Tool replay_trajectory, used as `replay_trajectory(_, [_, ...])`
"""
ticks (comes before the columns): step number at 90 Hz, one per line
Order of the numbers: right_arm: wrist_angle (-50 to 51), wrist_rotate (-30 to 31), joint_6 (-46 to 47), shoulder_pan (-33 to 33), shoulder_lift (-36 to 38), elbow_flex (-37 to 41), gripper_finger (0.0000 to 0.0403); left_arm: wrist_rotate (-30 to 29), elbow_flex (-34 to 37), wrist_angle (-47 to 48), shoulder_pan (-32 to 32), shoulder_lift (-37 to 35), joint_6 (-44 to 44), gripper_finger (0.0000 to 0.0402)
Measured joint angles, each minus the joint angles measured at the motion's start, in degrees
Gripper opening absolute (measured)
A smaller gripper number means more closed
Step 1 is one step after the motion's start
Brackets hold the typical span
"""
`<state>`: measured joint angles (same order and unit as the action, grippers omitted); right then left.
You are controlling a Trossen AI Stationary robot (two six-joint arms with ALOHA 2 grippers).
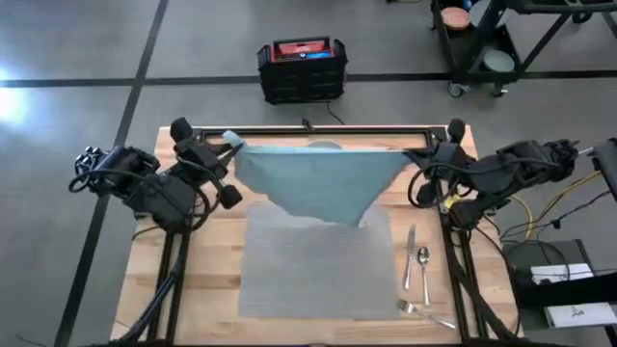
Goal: Set table place
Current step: Fold the table napkin
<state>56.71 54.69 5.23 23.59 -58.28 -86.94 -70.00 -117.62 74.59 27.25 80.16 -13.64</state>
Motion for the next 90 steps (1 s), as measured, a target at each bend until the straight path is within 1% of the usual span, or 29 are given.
replay_trajectory(17, [0.1, 0.8, 0.0, 0.0, 0.1, 0.0, 0.0000, 0.0, 1.3, 0.1, -2.5, 0.0, 1.4, 0.0000])
replay_trajectory(30, [1.3, 0.8, 0.1, 0.0, -0.1, 0.0, 0.0000, -0.1, 3.7, 0.0, -3.4, 0.0, 3.6, 0.0000])
replay_trajectory(39, [2.4, 1.0, 0.2, 0.0, -0.5, 0.0, 0.0000, 0.0, 6.6, 0.1, -3.7, -0.8, 3.0, 0.0000])
replay_trajectory(58, [3.6, 1.5, 2.3, 0.0, -1.9, 0.0, 0.0000, 0.4, 15.6, -1.2, -3.8, -4.9, 0.7, 0.0000])
replay_trajectory(64, [3.5, 2.5, 2.2, -0.1, -2.5, 0.0, 0.0000, 1.0, 18.5, -3.4, -4.1, -7.2, 0.7, 0.0000])
replay_trajectory(75, [3.3, 3.7, 0.8, -2.6, -3.8, 0.0, 0.0000, 1.8, 23.9, -8.4, -5.3, -11.9, 2.8, 0.0000])
replay_trajectory(82, [3.1, 3.8, 0.7, -4.8, -4.7, 0.0, 0.0000, 3.2, 26.9, -12.7, -6.6, -14.6, 6.3, 0.0000])
replay_trajectory(90, [2.8, 3.9, 0.7, -7.4, -5.9, 0.0, 0.0000, 4.5, 30.0, -18.4, -9.1, -17.0, 12.3, 0.0000])
